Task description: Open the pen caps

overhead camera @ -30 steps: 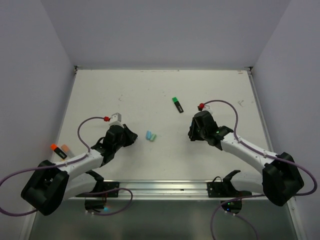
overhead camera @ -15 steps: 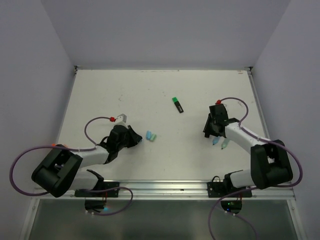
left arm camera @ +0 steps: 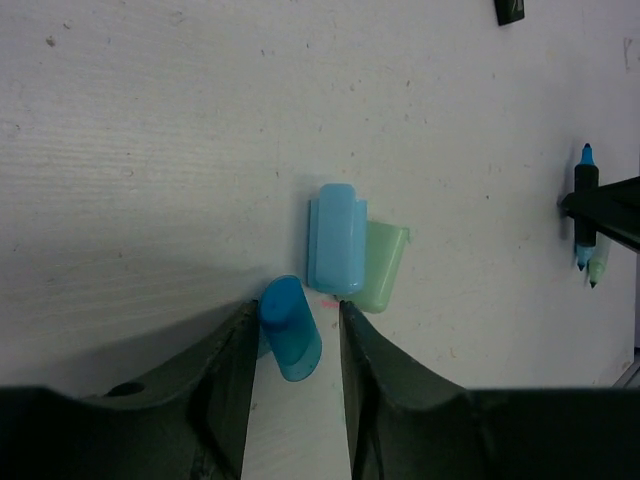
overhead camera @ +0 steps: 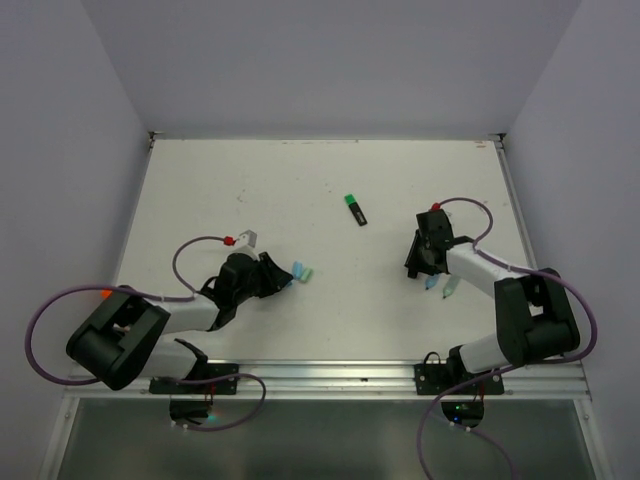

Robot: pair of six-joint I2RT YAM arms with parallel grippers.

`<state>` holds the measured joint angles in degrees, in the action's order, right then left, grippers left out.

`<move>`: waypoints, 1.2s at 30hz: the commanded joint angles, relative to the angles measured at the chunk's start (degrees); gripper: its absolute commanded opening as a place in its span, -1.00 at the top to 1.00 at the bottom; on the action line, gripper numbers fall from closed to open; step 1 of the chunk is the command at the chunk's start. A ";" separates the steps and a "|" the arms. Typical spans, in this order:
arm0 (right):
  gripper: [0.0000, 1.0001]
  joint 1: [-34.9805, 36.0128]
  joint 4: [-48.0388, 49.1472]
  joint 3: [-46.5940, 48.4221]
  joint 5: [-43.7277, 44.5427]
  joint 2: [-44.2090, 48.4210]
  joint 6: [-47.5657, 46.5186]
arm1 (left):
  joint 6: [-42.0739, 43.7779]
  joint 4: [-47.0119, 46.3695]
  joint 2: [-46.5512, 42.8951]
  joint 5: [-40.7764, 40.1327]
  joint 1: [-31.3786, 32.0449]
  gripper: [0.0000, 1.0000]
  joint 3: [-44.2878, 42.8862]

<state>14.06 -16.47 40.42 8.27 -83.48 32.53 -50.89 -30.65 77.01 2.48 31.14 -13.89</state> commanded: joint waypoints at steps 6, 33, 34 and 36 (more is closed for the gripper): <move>0.29 -0.79 -6.64 -0.17 5.71 5.51 -0.89 | -0.26 -0.02 -1.95 0.07 0.51 0.00 0.53; -0.31 1.84 -3.84 28.11 -10.73 -14.39 -11.35 | -7.82 11.15 -22.16 -4.77 1.21 -0.99 1.05; -0.31 2.19 -3.83 31.18 -11.17 -15.82 -12.05 | -7.99 10.62 -22.60 -4.33 1.21 -1.00 1.32; -0.32 2.89 -3.83 33.83 -13.01 -18.81 -12.06 | -8.96 8.61 -23.74 -2.93 1.12 -0.99 1.85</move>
<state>15.66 -21.56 69.49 -0.27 -99.63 22.83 -57.71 -19.64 54.98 -0.75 32.03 -13.02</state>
